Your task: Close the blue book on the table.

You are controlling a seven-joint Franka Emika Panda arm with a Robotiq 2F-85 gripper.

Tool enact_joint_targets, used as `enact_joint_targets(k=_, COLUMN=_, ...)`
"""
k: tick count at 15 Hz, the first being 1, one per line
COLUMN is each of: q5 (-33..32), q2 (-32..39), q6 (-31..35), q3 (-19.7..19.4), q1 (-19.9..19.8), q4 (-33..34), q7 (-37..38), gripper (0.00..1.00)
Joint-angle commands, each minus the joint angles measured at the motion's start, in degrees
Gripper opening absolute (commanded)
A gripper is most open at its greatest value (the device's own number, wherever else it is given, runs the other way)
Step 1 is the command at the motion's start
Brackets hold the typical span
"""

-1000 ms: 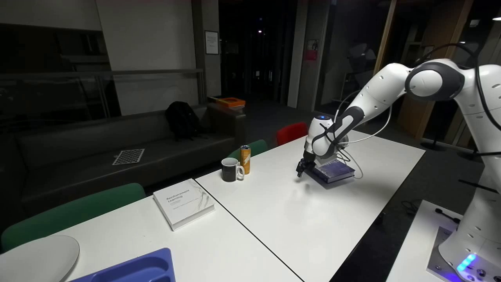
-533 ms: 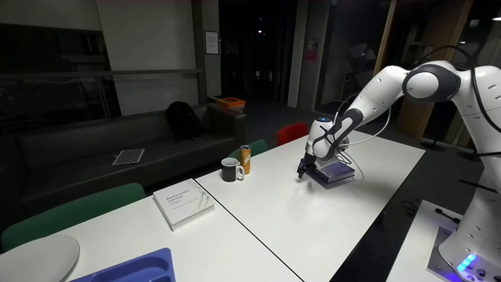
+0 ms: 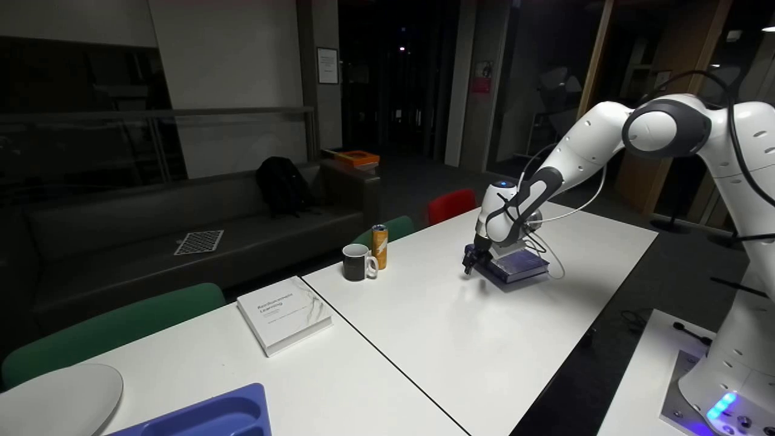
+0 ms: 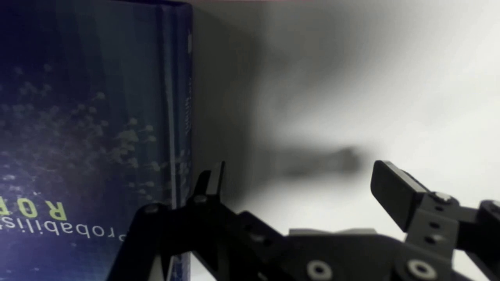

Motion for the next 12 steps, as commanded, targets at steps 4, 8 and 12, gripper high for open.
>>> enact_joint_targets(k=4, q5=1.20, q2=0.18, q6=0.89, q3=1.77, q1=-2.77, q4=0.12, q7=0.11, gripper=1.00)
enact_joint_targets(k=8, q5=1.71, q2=0.41, q6=0.94, q3=2.15, q1=-3.49, q4=-0.27, q7=0.11, gripper=1.00)
enact_joint_targets(k=12, q5=1.99, q2=0.75, q6=1.24, q3=2.14, q1=-3.36, q4=-0.76, q7=0.45, gripper=1.00)
